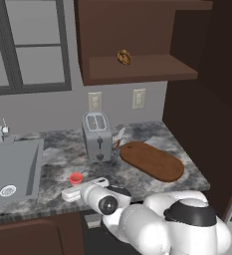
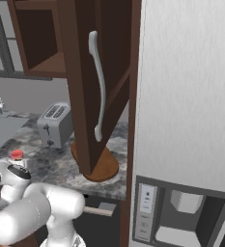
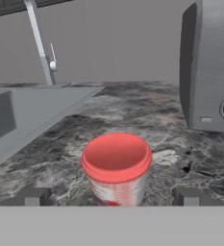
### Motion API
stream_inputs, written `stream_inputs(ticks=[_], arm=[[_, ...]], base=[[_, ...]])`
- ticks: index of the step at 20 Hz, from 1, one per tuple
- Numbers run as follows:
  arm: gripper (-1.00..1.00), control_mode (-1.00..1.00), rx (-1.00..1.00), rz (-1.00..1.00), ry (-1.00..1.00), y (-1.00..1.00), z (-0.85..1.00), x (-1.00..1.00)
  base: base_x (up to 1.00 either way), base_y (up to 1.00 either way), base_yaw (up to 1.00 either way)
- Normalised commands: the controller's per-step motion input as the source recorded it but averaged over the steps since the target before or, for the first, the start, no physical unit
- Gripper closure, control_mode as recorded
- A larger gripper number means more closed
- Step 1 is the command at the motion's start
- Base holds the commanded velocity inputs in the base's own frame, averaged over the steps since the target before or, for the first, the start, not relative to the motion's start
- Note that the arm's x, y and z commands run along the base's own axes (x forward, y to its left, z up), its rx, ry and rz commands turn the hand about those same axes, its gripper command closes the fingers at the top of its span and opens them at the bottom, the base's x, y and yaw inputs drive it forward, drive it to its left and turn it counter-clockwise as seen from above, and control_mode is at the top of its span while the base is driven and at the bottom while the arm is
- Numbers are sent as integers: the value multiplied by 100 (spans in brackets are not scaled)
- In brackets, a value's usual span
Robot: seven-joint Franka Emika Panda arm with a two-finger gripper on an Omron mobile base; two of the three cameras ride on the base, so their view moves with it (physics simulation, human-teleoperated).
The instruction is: Pick the bread, place it on the cutting board, pick the jam, place it on the counter, and close the cabinet.
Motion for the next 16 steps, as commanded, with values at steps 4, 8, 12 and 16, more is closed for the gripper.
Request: stream_inputs(ticks=[4,8,12,16], arm=[[-100,-100,3,0,0,-5,25,-18],[-100,-100,5,0,0,-7,36,-16],[-100,-100,6,0,0,-11,37,-17],[-100,-100,6,0,1,-11,42,-15]], base=[[0,0,0],[0,0,0],[0,0,0],[0,0,0]])
